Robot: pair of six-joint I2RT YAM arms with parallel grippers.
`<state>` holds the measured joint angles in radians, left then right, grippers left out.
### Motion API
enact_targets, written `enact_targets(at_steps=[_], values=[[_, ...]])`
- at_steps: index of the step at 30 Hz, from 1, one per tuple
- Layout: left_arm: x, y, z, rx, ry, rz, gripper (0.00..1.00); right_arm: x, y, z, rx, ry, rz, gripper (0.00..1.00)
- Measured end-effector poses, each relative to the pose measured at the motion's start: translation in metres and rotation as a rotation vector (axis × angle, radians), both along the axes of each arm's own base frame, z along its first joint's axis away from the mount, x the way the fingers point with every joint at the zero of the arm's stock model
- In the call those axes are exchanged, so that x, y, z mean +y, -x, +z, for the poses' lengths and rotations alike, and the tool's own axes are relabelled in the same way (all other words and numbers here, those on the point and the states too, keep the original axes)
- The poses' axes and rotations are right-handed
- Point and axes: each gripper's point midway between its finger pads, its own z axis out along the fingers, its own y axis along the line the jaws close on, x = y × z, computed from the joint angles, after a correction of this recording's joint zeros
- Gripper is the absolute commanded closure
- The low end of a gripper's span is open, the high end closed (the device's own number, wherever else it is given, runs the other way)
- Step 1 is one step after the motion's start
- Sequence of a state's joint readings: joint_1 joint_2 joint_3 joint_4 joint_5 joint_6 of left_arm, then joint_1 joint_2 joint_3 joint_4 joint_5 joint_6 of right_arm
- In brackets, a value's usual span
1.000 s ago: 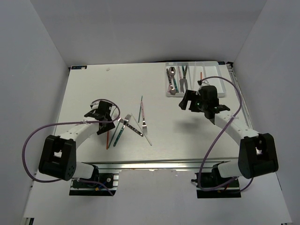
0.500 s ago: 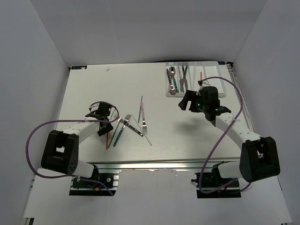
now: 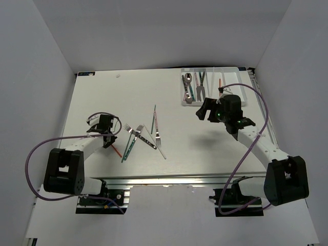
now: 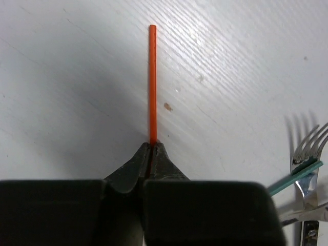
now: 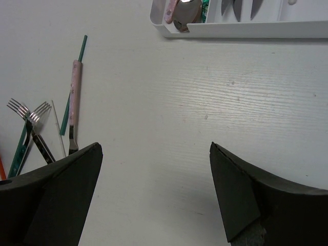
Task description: Sort the eating utensils into containers
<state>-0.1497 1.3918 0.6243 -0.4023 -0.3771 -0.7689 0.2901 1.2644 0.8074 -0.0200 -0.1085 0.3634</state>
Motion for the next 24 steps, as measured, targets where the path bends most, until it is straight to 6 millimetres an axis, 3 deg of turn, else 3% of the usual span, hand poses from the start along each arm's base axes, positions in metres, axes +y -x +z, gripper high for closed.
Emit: enact_targets(at_steps=[3, 7, 10, 13, 16, 20, 24], values=[[0.007, -0.004, 0.000, -0.039, 0.022, 0.039, 1.00, 0.000, 0.000, 0.000, 0.000, -0.002, 0.003, 0.11], [0.013, -0.010, 0.000, -0.078, 0.051, 0.073, 1.00, 0.004, 0.003, 0.002, 0.002, -0.015, 0.025, 0.11], [0.015, -0.010, 0.003, -0.086, 0.051, 0.082, 1.00, 0.016, 0.008, 0.005, 0.003, -0.054, 0.090, 0.11], [0.022, 0.002, 0.005, -0.053, 0.021, 0.094, 1.00, 0.034, 0.015, 0.012, -0.019, -0.106, 0.186, 0.11], [0.025, 0.013, 0.016, -0.050, 0.004, 0.085, 1.00, 0.068, 0.028, 0.014, -0.031, -0.140, 0.314, 0.11], [0.020, 0.006, 0.047, -0.157, 0.027, 0.040, 1.00, 0.136, 0.061, 0.011, -0.025, -0.227, 0.554, 0.11], [0.007, -0.001, 0.064, -0.226, 0.078, -0.028, 1.00, 0.198, 0.088, -0.002, 0.045, -0.313, 0.719, 0.11]])
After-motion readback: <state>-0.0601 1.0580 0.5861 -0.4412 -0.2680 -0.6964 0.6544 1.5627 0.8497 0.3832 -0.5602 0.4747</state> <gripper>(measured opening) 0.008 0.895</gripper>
